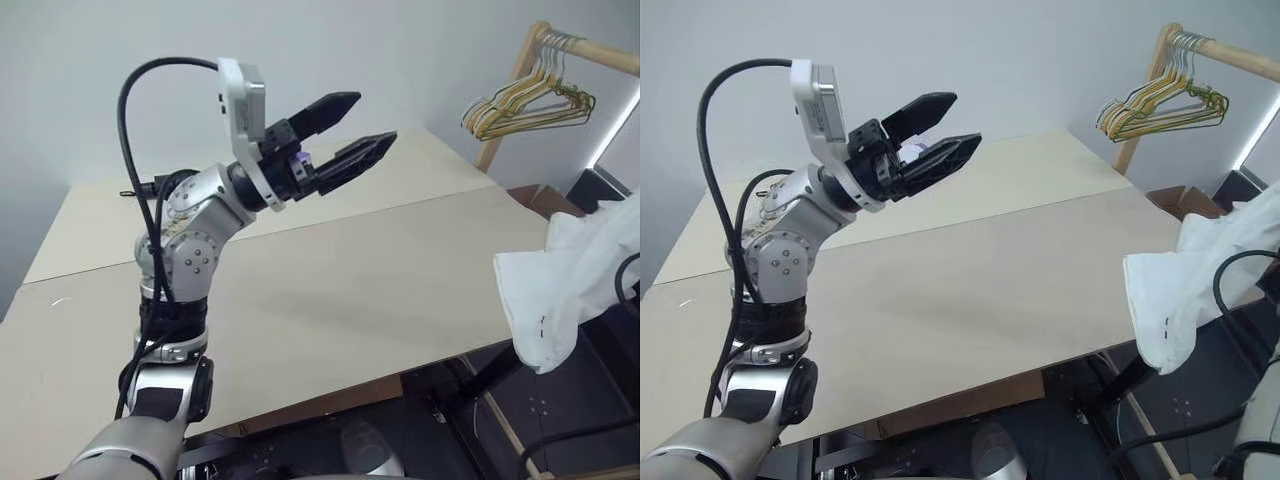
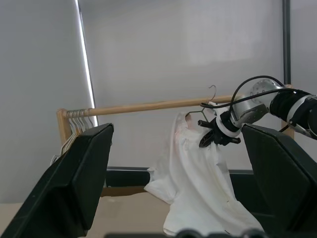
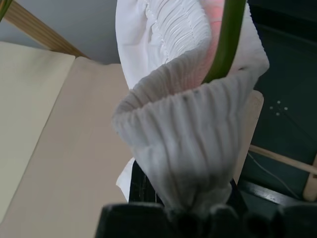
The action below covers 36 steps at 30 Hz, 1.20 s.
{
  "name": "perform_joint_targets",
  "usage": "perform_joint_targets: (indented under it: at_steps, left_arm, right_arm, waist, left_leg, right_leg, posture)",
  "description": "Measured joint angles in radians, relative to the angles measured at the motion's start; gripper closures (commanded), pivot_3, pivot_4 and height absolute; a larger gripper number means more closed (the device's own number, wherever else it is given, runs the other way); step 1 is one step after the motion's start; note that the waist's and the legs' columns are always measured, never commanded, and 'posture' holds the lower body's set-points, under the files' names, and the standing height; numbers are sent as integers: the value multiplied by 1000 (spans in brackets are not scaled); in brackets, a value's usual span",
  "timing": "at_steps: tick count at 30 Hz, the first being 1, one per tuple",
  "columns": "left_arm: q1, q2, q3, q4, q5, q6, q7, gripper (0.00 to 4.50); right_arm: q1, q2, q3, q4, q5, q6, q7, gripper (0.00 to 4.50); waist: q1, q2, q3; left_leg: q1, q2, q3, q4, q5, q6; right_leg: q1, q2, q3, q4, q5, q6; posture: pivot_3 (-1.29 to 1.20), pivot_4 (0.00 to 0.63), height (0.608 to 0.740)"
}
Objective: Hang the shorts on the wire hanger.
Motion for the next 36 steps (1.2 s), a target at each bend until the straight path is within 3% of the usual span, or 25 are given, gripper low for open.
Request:
perform_joint_targets:
  at_steps: [9,18,36]
  left_arm:
    - [18,18,-1,0,0,-5,-31,54]
    - [19,32,-7,10,0,-5,-87,54]
    - [19,44,-11,21,0,-7,-125,54]
  right_arm:
    - [27,-112,-107,88,154,-72,-105,4500]
    - [179,-195,-209,112,288,-113,-175,4500]
    - [312,-234,-126,110,310,-199,-91,4500]
  waist:
    - [3,-2,4]
    - [2,-4,5]
    - [0,-2,4]
  left_leg:
    - [-2,0,0,0,-2,1]
    - [-1,0,0,0,-5,3]
    - [-1,0,0,0,-8,4]
  right_leg:
    - [2,-1,0,-8,2,1]
    - [11,-1,-3,-19,5,4]
    - [14,-1,-5,-29,7,7]
  posture:
    - [-511,9,740]
    - [-540,0,740]
    - [-553,0,740]
